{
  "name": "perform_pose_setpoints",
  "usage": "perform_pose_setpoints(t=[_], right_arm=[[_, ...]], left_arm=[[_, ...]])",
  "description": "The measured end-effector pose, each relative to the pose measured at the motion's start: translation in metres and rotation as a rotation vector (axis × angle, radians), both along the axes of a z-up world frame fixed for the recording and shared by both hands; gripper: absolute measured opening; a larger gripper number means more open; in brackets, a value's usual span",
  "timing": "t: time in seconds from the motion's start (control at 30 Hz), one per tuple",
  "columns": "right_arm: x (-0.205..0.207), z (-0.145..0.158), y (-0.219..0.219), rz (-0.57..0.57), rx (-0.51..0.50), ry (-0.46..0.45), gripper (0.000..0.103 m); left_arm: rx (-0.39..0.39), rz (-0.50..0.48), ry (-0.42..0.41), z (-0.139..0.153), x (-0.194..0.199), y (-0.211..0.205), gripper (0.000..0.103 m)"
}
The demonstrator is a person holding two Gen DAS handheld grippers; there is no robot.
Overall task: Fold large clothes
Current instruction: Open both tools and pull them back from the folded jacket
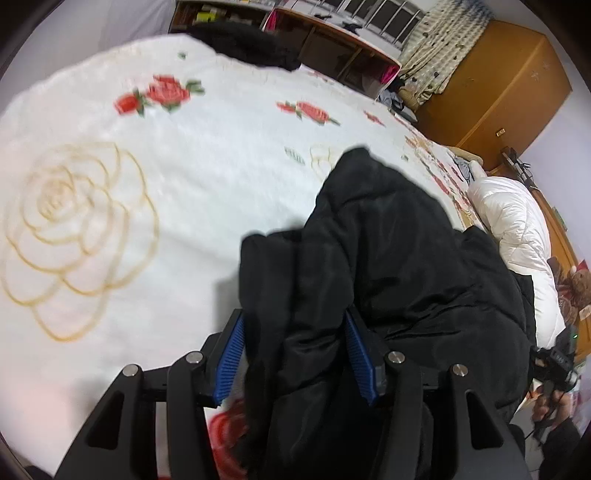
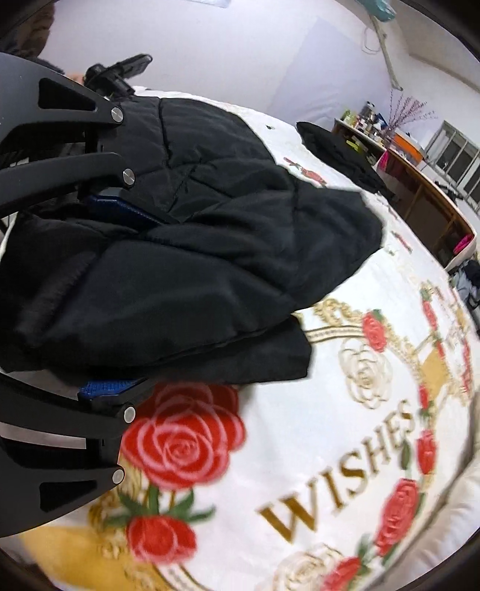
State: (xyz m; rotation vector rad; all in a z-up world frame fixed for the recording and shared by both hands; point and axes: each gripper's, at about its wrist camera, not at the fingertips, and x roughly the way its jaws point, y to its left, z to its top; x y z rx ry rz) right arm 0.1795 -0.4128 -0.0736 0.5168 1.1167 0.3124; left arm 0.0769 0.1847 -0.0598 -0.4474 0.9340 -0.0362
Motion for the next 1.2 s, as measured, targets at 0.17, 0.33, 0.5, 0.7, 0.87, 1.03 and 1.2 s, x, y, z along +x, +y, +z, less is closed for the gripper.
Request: perform_pose_setpoints(t=[0.17,0.33,0.5,0.7,0.87,1.03,1.2], right_arm=[[-0.016,0.051,-0.017,-0.079,-0.056,-0.146,0.070],[-0.021,0.087,0.026,-0.005,-0.152,-0.295,0.070],[0.007,0.061,0.073,0.068,-0.263,-0.277,0.065],[0.040,-0.002,0.074,0.035,-0.342,-0.156,0.053],[0.040,-0.016,0.079,0.041,-0.383,-0.169,0.053],[0.041,-0.006,0.080,0.035,-0.390,-0.150,0.053],[0.016,0.032,0.083,0.008,-0.358,-0.190,0.054]], left_arm=[[0.051,-0.006,-0.102,0.042,-0.011,0.001,0.054],[0.067,-0.093,-0.201,0.073,0.005,-0.036,0.054],[0.179,-0.169,-0.187,0.059,0.044,-0.092,0.054],[0.292,-0.094,-0.109,0.002,0.064,-0.097,0.056],[0.326,-0.090,-0.132,-0.006,0.058,-0.101,0.056],[0.321,-0.090,-0.106,0.002,0.058,-0.103,0.056],[0.312,-0.083,-0.105,0.030,0.039,-0.104,0.056]])
